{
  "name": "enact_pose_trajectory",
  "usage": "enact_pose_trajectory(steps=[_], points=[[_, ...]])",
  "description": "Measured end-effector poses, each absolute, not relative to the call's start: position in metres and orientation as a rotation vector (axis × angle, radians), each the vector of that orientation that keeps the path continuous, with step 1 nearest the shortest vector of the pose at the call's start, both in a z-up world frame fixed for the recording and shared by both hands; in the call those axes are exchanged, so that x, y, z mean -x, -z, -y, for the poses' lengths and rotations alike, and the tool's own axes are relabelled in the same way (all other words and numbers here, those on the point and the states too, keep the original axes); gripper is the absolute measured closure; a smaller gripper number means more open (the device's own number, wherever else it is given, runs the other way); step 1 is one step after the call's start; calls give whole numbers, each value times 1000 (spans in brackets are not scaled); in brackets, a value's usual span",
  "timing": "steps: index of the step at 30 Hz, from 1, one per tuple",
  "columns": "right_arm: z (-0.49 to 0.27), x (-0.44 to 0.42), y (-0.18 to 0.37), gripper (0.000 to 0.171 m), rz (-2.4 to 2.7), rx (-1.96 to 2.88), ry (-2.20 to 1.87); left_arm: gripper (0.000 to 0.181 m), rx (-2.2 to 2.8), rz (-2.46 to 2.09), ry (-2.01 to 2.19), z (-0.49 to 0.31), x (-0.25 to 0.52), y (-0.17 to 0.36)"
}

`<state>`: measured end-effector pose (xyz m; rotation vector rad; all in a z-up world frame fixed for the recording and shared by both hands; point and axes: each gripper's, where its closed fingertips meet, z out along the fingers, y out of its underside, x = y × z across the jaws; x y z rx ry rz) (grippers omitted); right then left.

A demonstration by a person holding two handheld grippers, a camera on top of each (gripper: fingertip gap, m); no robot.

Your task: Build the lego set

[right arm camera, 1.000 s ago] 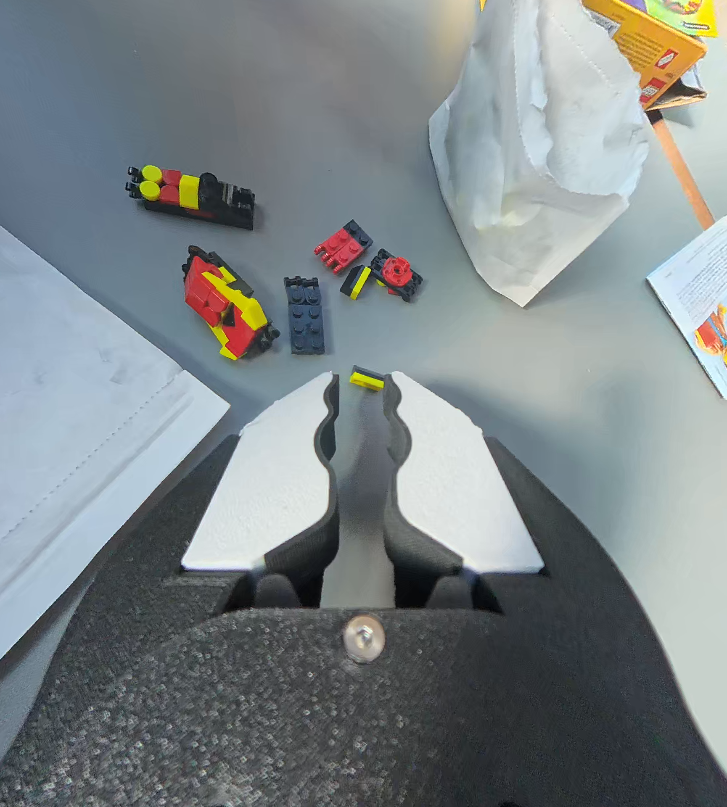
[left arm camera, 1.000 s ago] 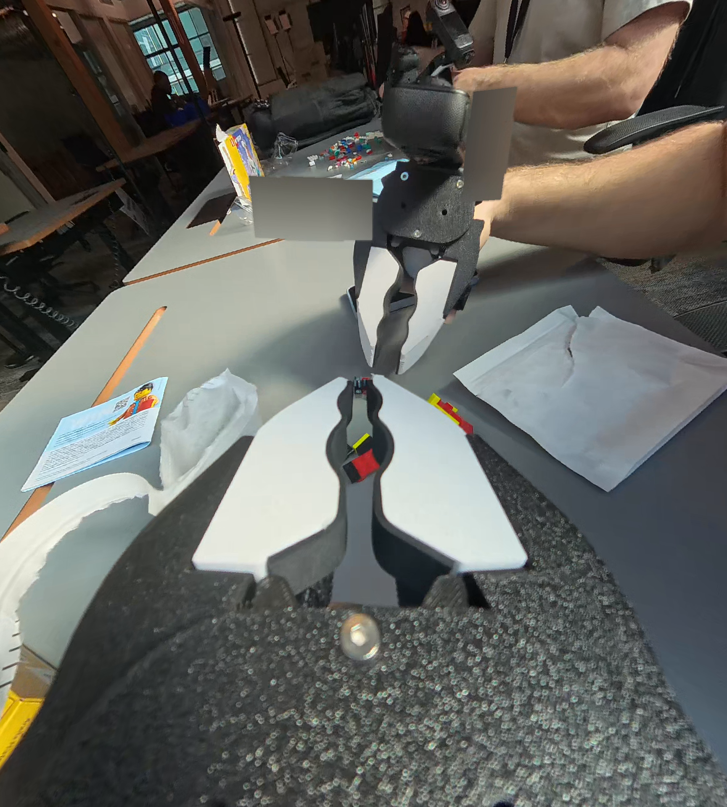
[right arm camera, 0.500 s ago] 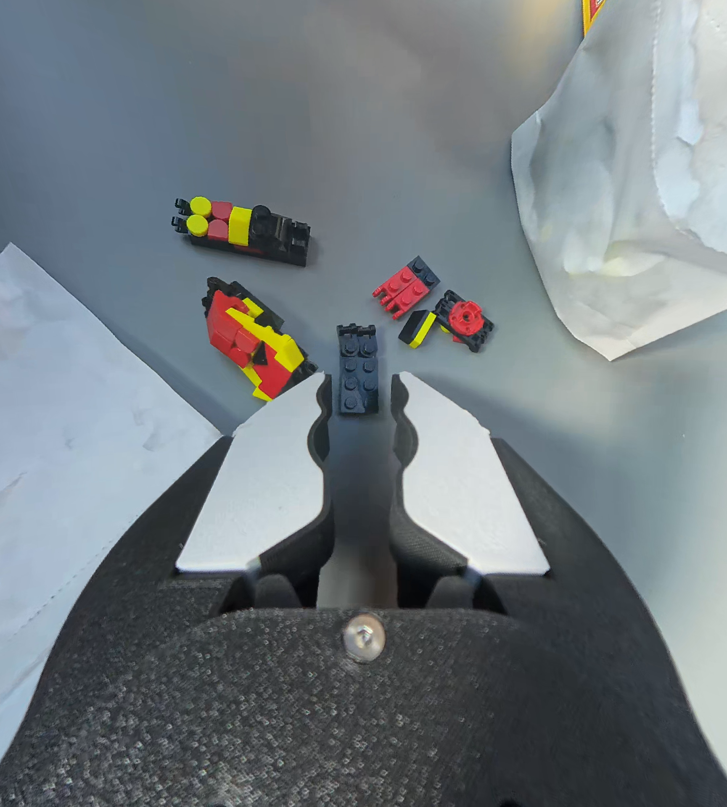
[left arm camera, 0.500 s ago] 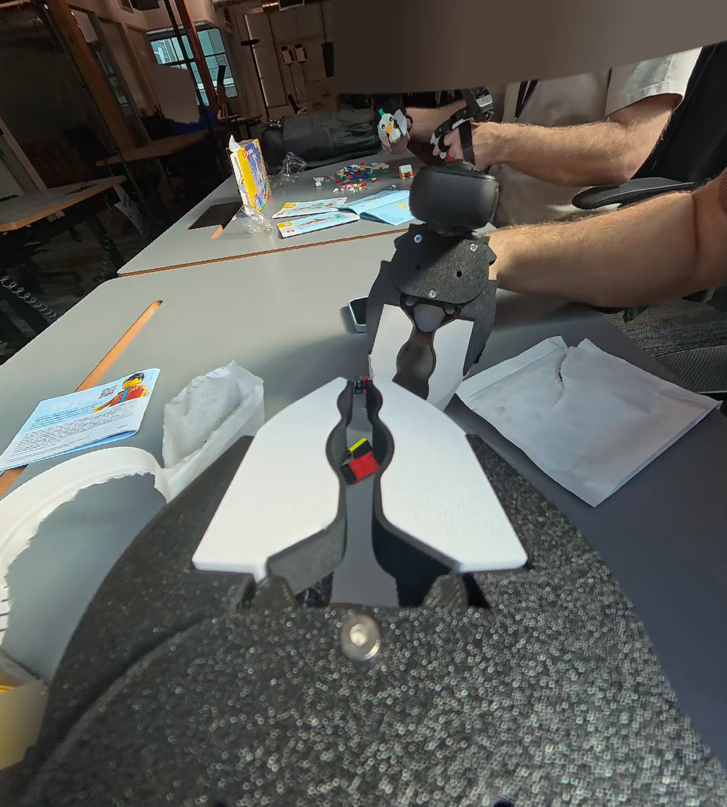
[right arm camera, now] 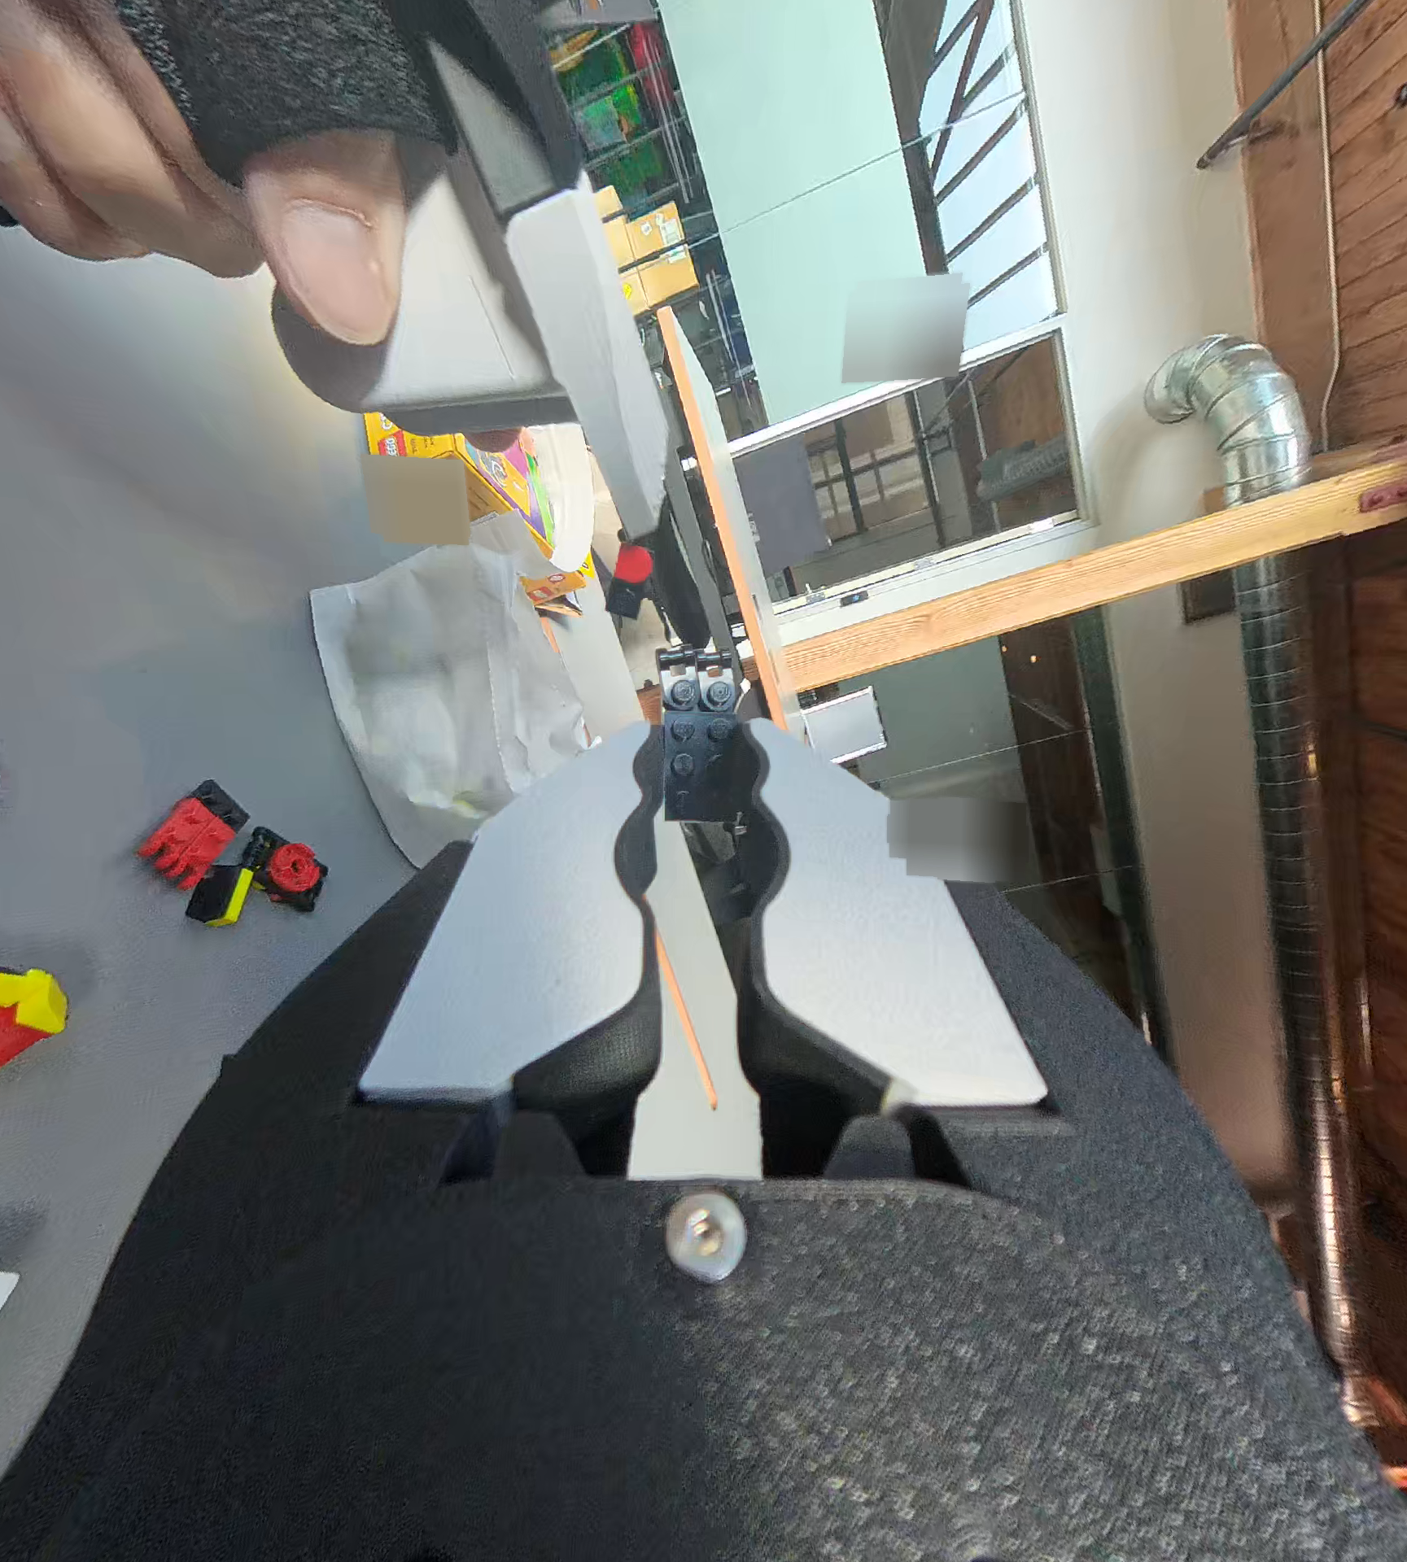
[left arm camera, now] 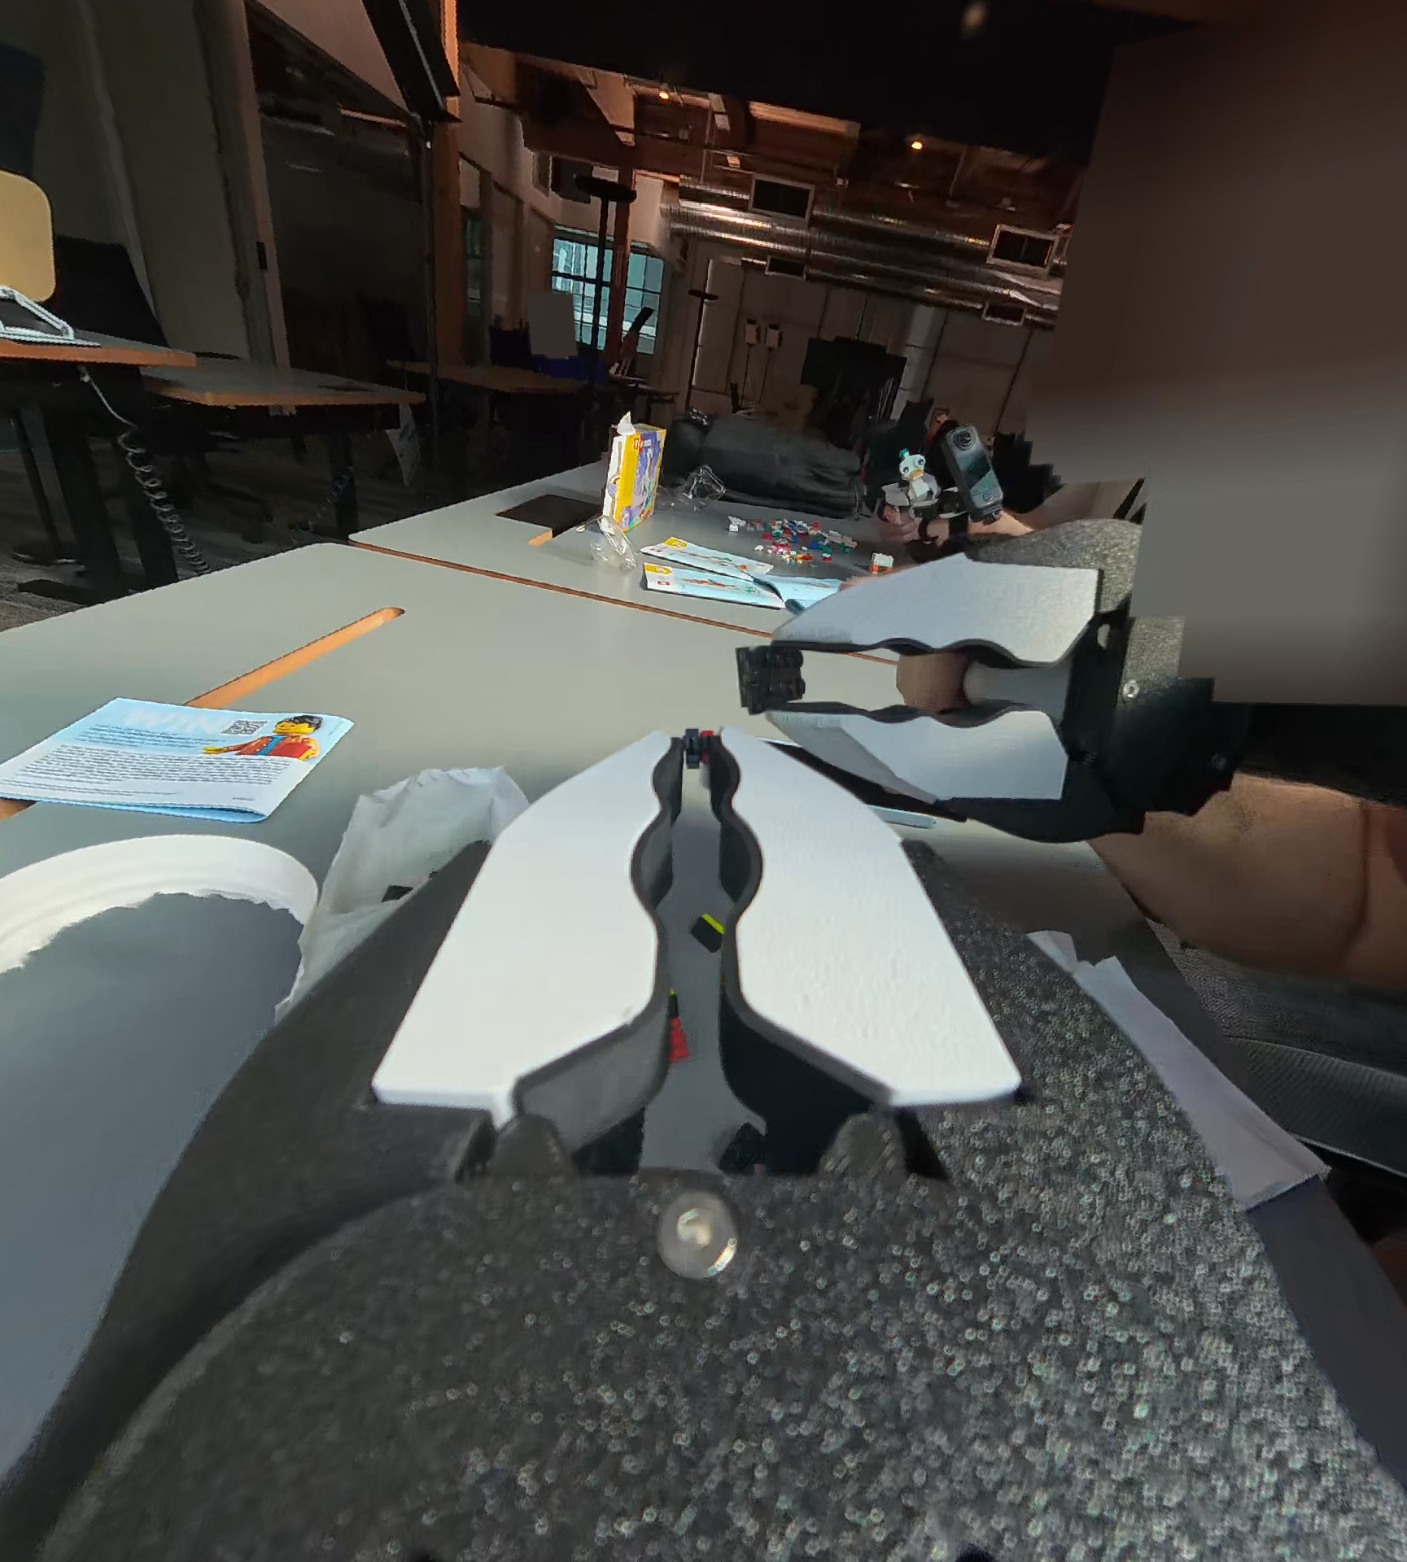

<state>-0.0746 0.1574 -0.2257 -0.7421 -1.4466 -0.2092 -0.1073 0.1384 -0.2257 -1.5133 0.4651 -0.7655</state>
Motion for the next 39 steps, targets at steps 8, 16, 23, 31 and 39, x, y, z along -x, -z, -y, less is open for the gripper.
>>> enact_pose_trajectory(steps=[8,16,23,31,39], points=[[-154,86,222,156,1491,651,445,176,1475,-422,659,-134,104,212],[-159,84,224,156,1479,715,373,176,1491,-409,668,-137,106,219],[-185,46,322,156,1730,1382,-217,176,1628,-505,709,-140,115,254],[-184,11,378,155,1804,1763,-459,176,1791,-695,666,-128,125,294],[-173,13,367,155,1799,1739,-524,176,1930,-910,757,-111,105,330]])
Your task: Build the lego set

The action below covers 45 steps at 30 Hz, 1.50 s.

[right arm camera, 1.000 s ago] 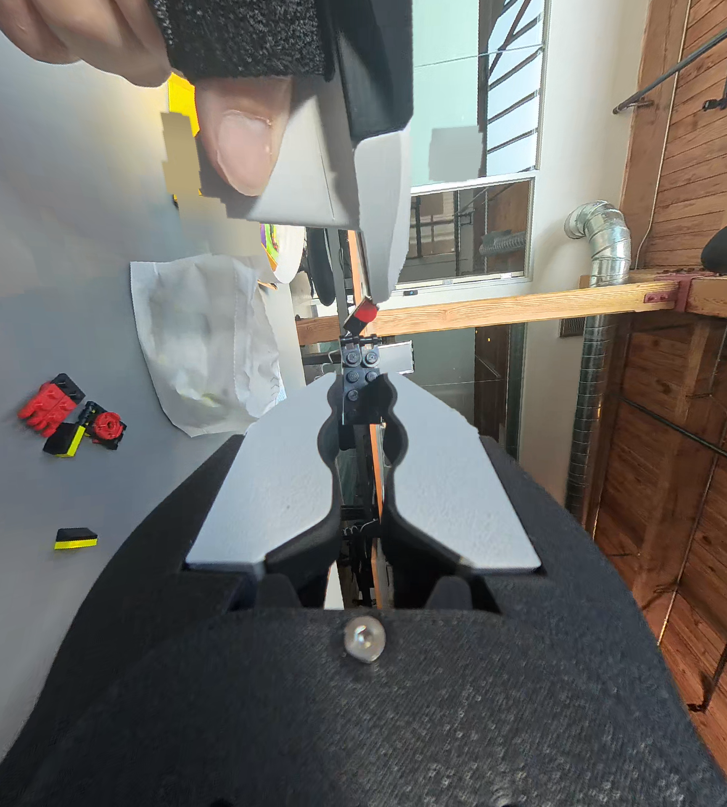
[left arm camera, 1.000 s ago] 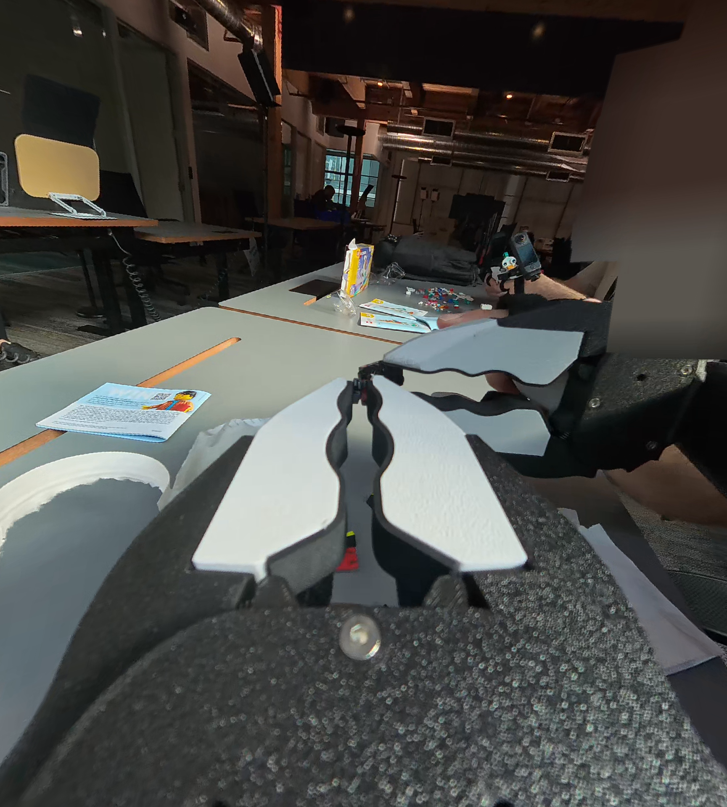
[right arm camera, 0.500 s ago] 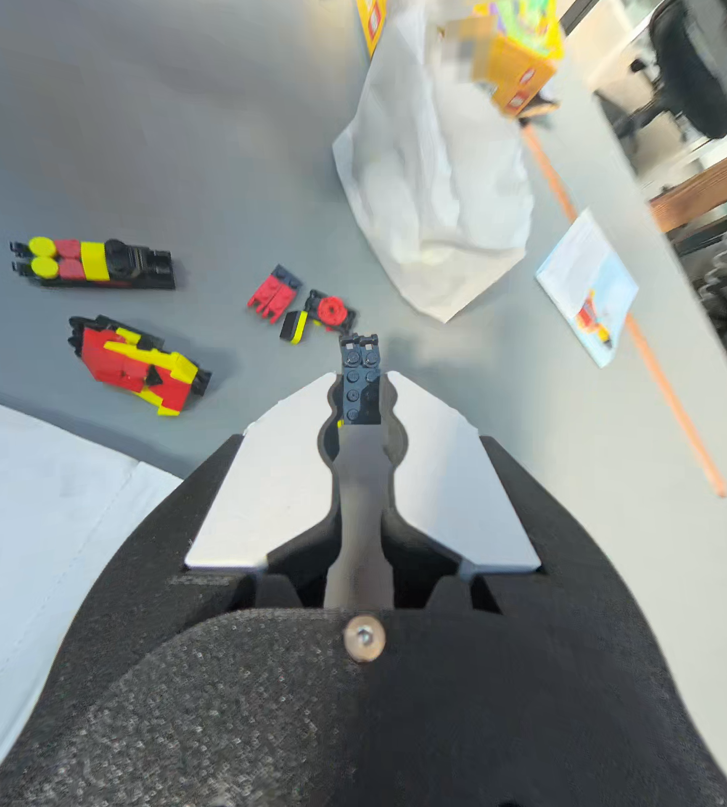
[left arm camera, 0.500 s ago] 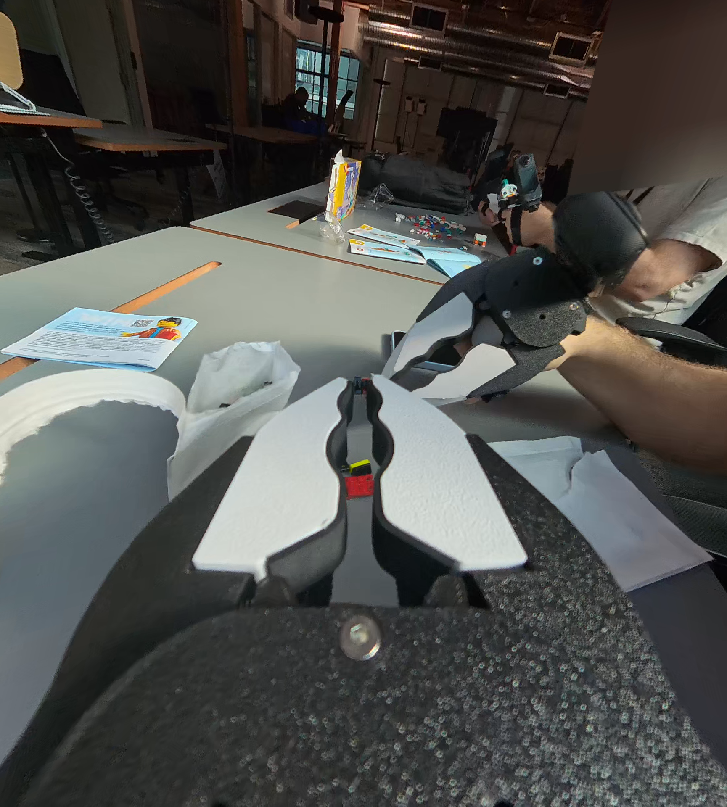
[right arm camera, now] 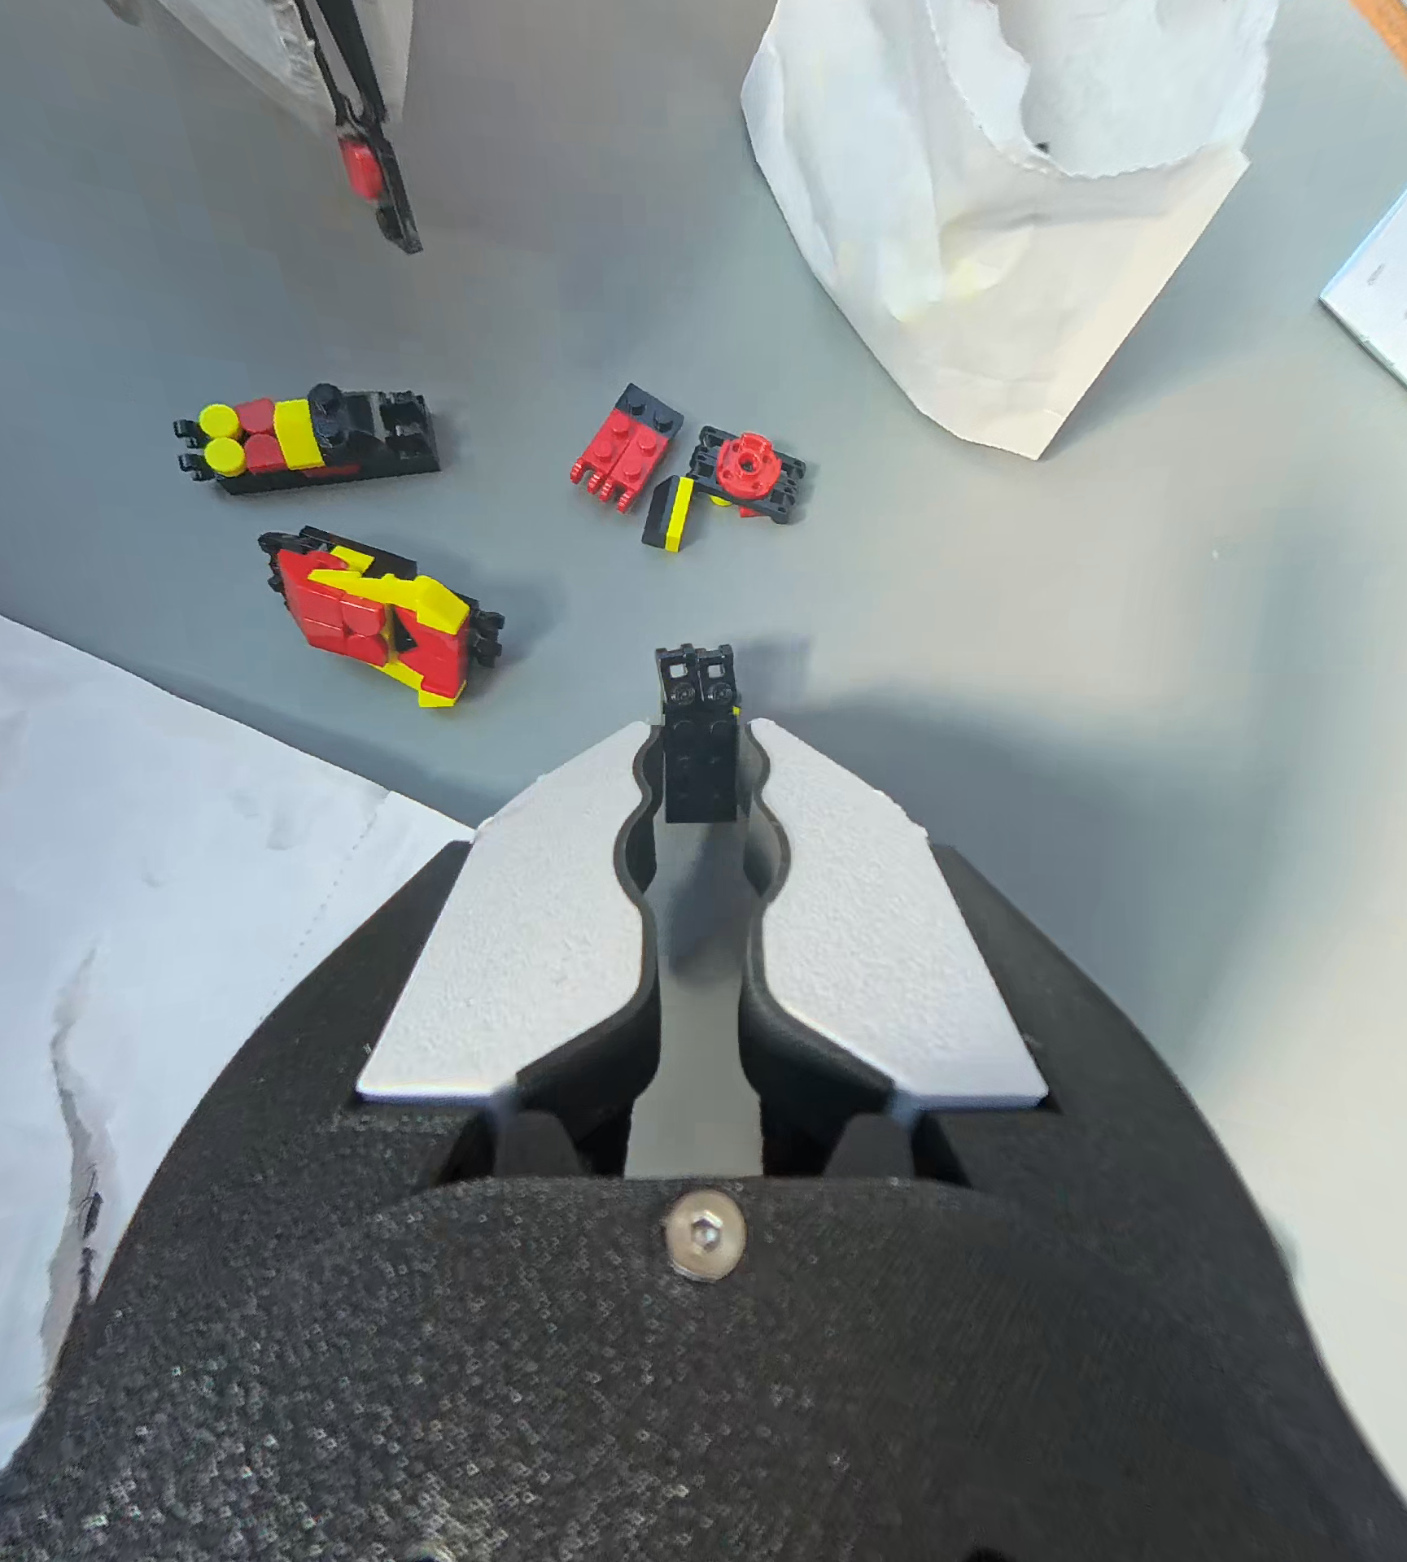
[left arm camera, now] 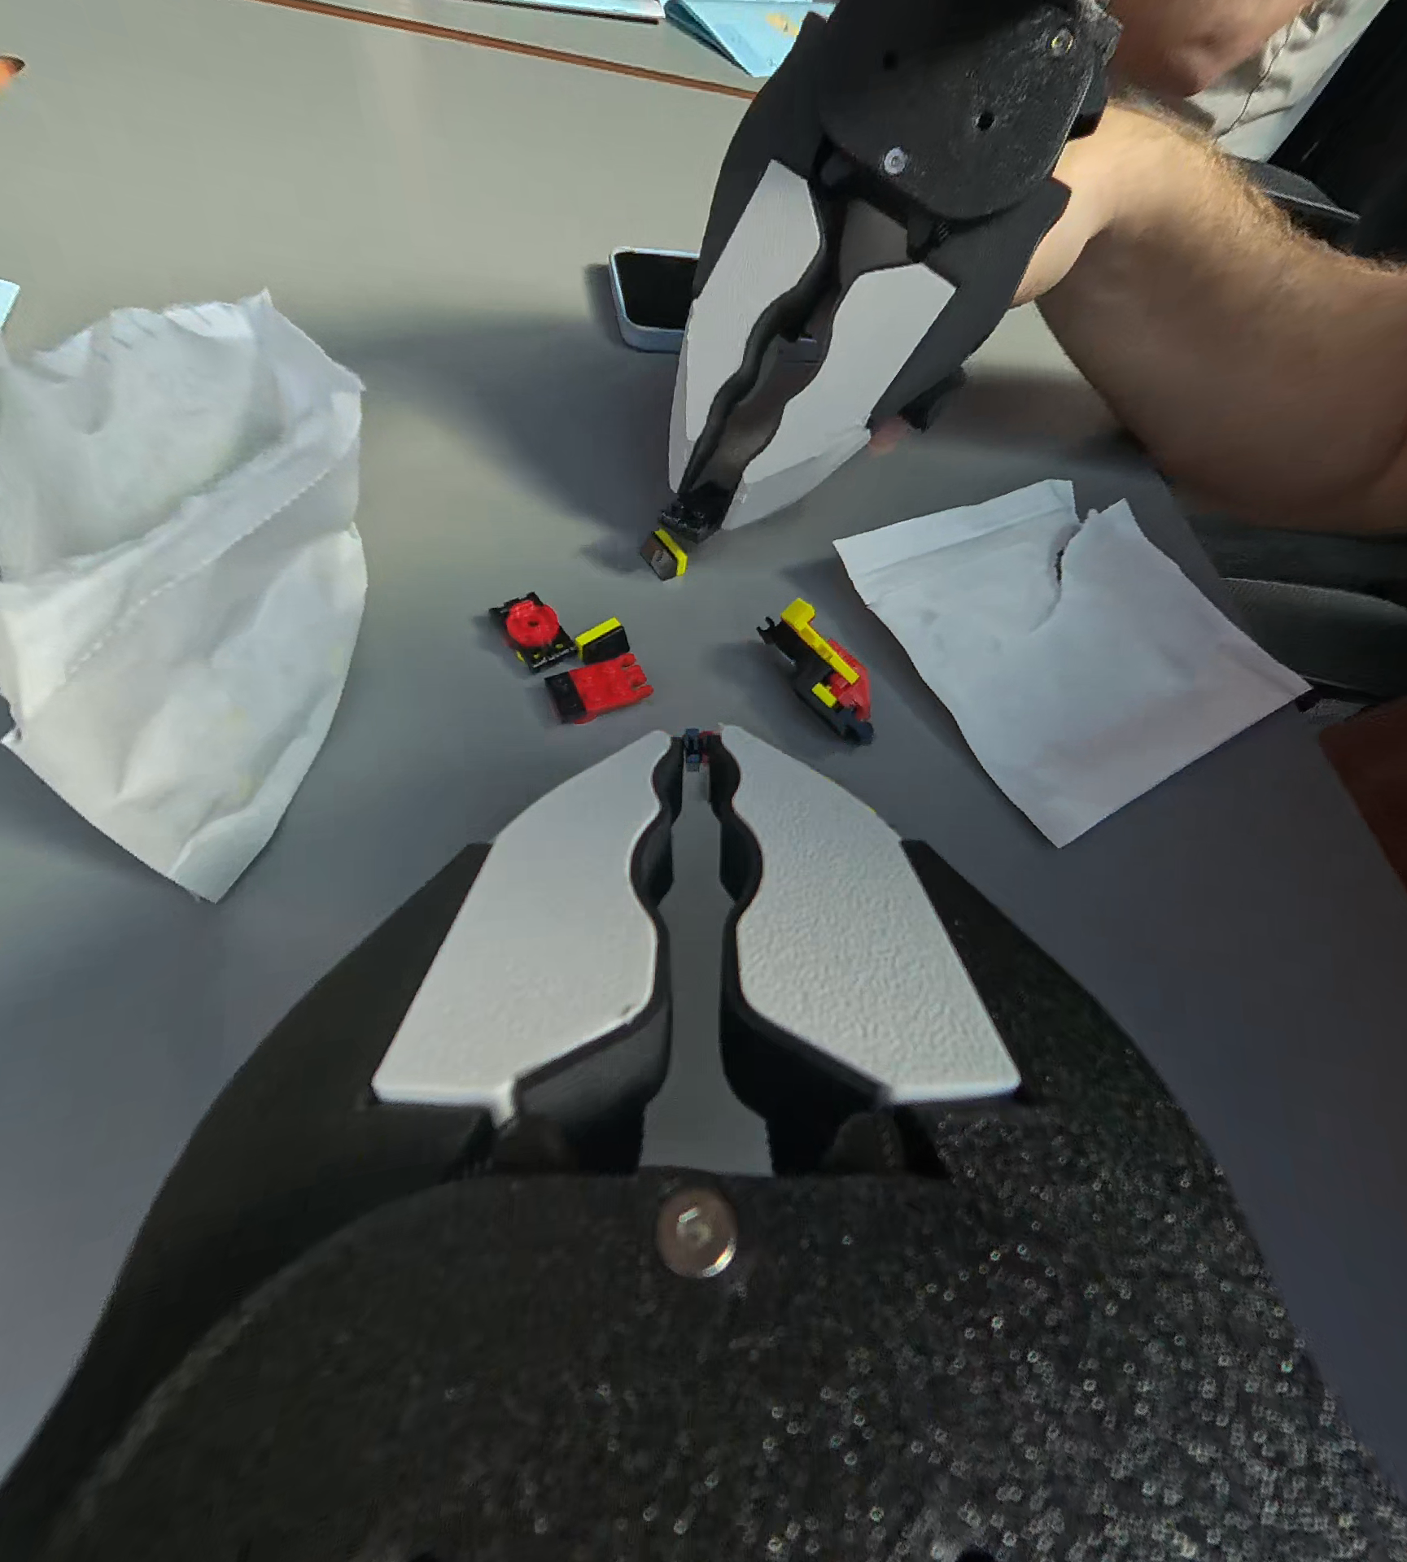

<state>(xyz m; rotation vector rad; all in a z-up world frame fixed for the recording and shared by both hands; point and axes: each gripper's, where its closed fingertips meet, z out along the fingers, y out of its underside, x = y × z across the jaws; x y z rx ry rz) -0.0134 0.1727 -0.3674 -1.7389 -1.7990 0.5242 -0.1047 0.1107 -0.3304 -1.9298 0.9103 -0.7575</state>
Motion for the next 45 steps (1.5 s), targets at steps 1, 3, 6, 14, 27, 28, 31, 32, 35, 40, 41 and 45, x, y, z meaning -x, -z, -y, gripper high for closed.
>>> enact_pose_trajectory(steps=[1,3,6,14,27,28,31,32,35,40,41,45], points=[[-175,13,364,155,1784,1733,-501,176,1917,-897,766,-112,105,327],[-178,14,359,155,1753,1723,-473,176,1897,-861,767,-115,109,321],[-165,23,354,151,1768,1696,-572,176,1884,-801,778,-120,117,317],[-165,15,353,151,1783,1638,-558,176,1871,-837,772,-117,116,317],[-163,68,368,149,1786,1704,-495,176,1869,-807,722,-123,123,318],[-156,74,366,153,1789,1714,-541,176,1865,-793,718,-125,125,318],[-154,82,372,153,1815,1741,-462,176,1848,-763,714,-128,128,316],[-153,85,376,153,1833,1752,-448,176,1842,-764,709,-128,128,316],[-157,92,382,152,1829,1733,-394,176,1827,-772,701,-128,128,312],[-159,96,383,155,1811,1748,-424,176,1812,-769,716,-127,128,306],[-159,96,384,155,1806,1761,-445,176,1804,-764,714,-127,128,303],[-162,94,373,155,1734,1768,-547,176,1743,-715,664,-131,134,287]])
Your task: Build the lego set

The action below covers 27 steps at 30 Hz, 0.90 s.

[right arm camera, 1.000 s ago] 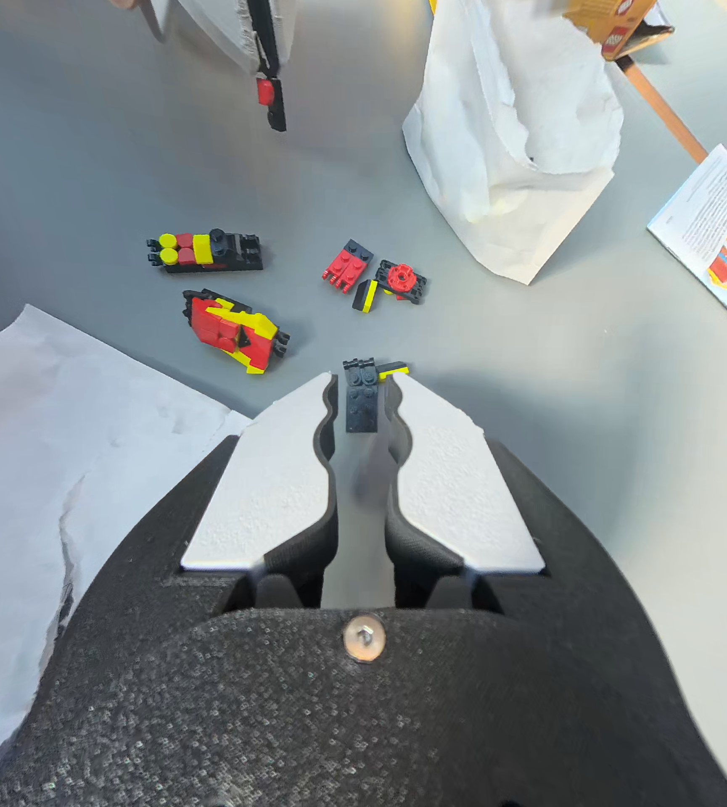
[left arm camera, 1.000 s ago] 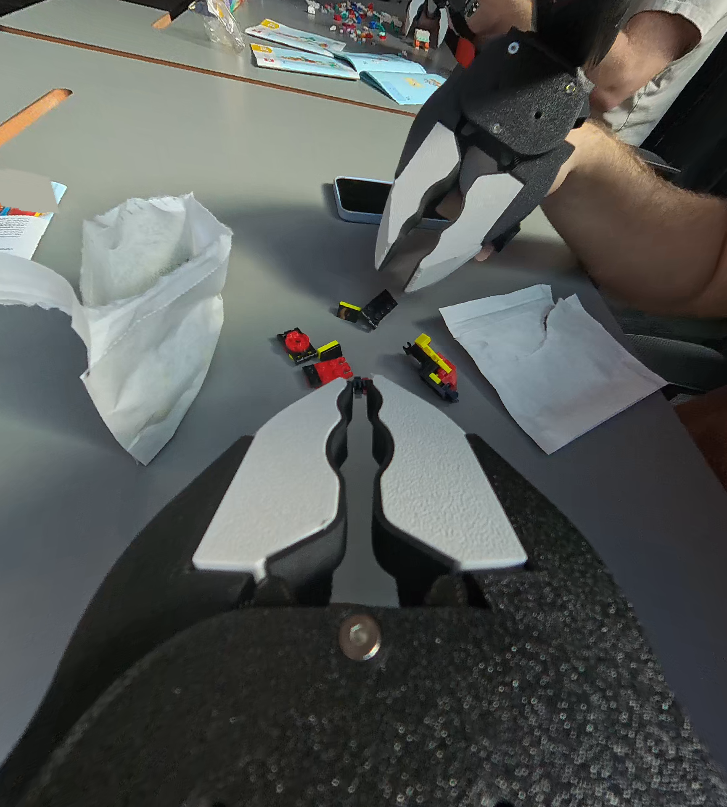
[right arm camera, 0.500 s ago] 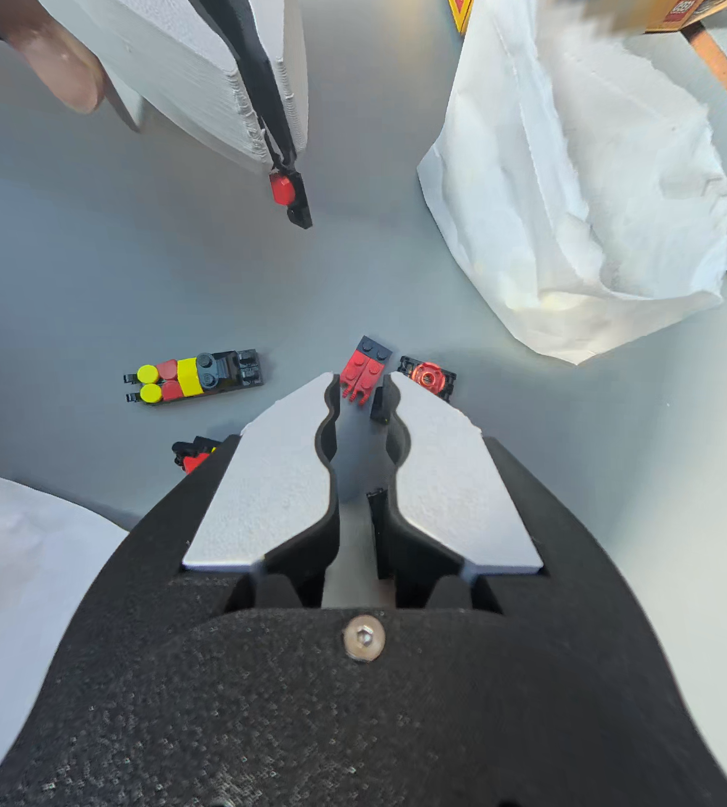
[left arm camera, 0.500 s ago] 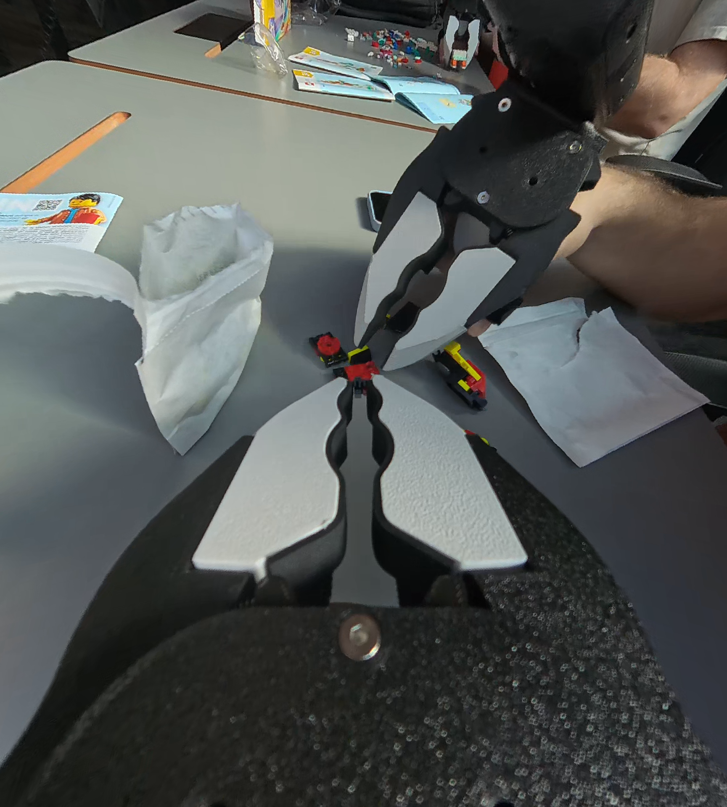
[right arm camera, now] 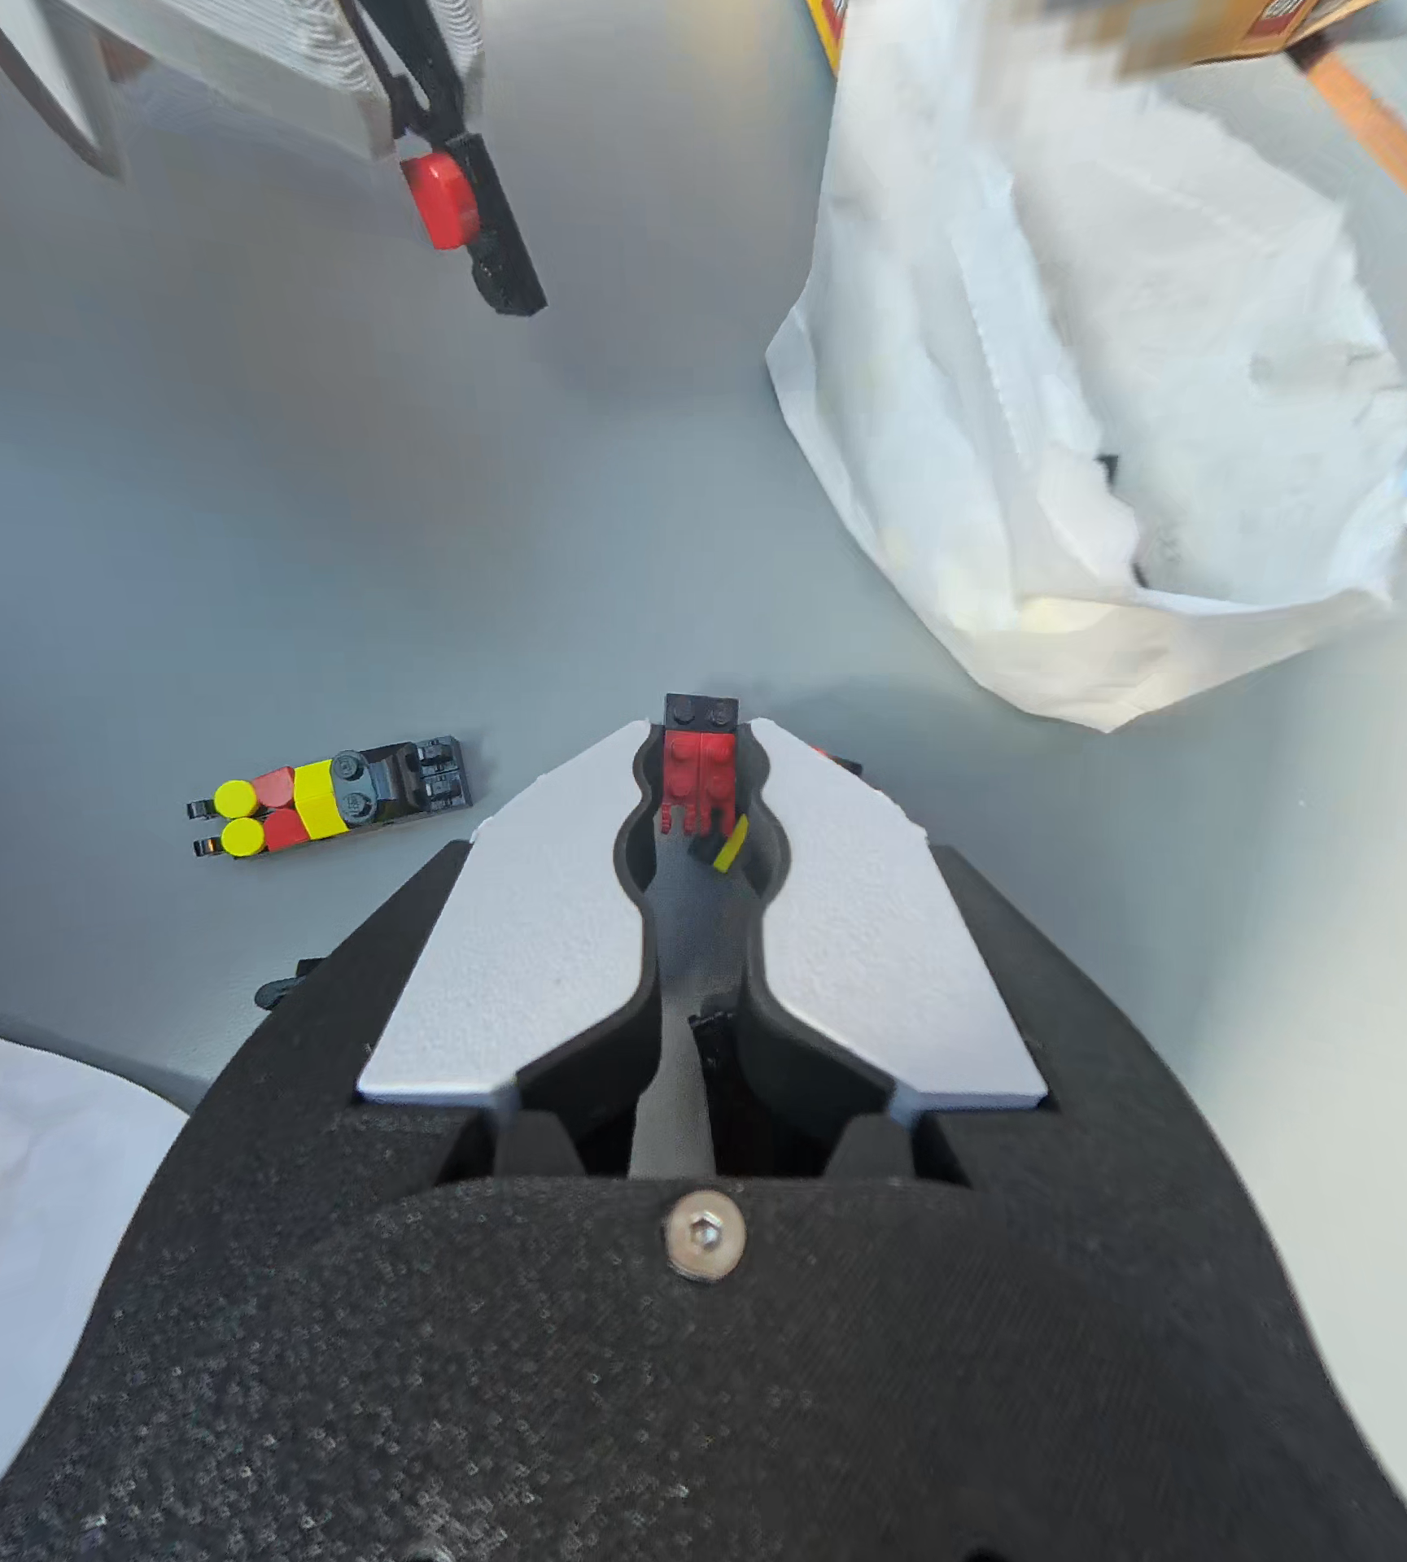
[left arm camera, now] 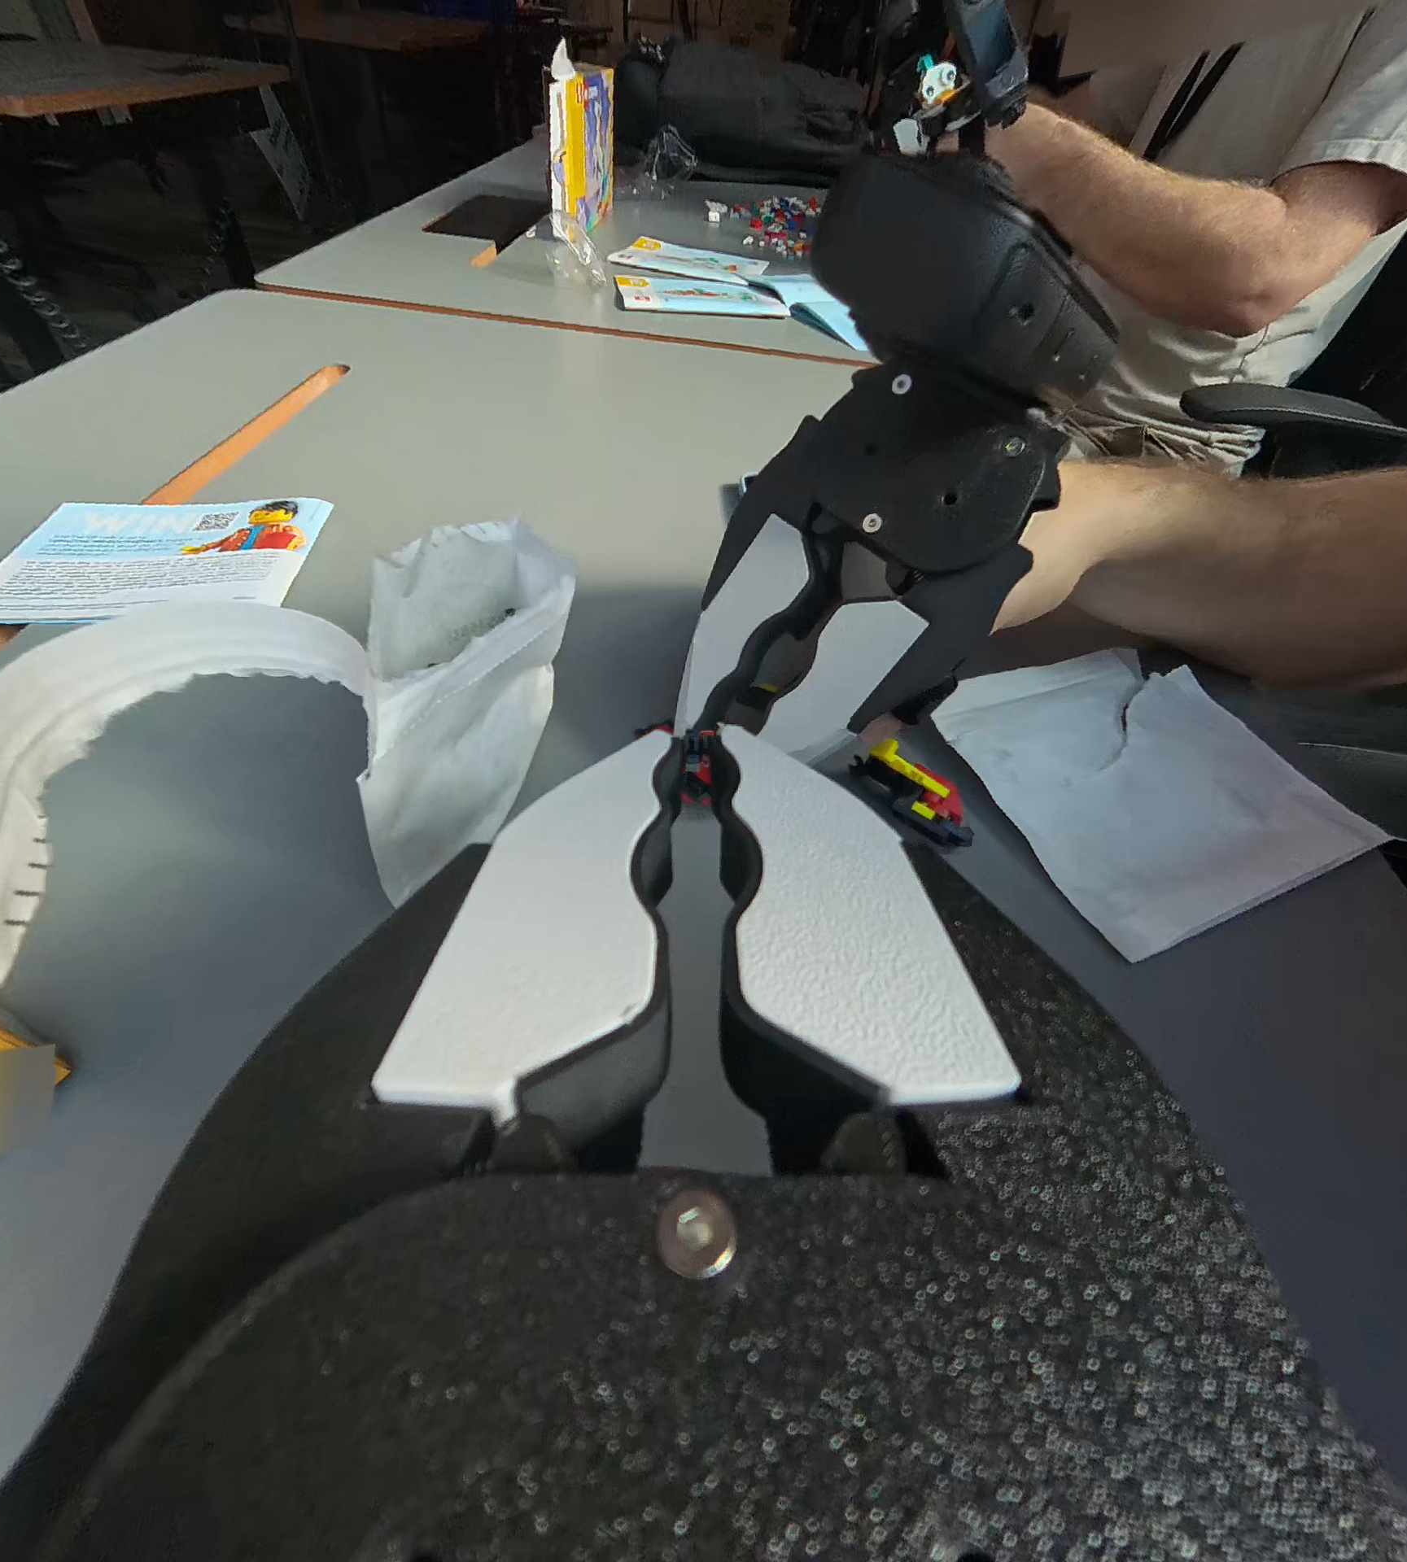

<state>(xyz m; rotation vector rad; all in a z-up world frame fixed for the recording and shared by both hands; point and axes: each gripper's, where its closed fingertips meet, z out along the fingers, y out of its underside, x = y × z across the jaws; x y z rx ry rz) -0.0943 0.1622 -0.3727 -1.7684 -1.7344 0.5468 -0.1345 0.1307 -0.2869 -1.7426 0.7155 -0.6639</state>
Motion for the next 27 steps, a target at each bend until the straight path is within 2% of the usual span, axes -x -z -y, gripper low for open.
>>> enact_pose_trajectory(steps=[2,5,8,13,27], points=[[-169,93,340,155,1632,1657,-566,176,1670,-653,655,-132,138,269],[-168,94,263,156,1463,1270,-506,176,1589,-534,737,-130,138,244],[-153,92,215,155,1401,812,-40,176,1544,-454,766,-128,138,232],[-129,116,225,156,1478,537,313,176,1489,-414,787,-124,134,223],[-136,125,227,156,1491,571,325,176,1469,-420,766,-121,127,222]])
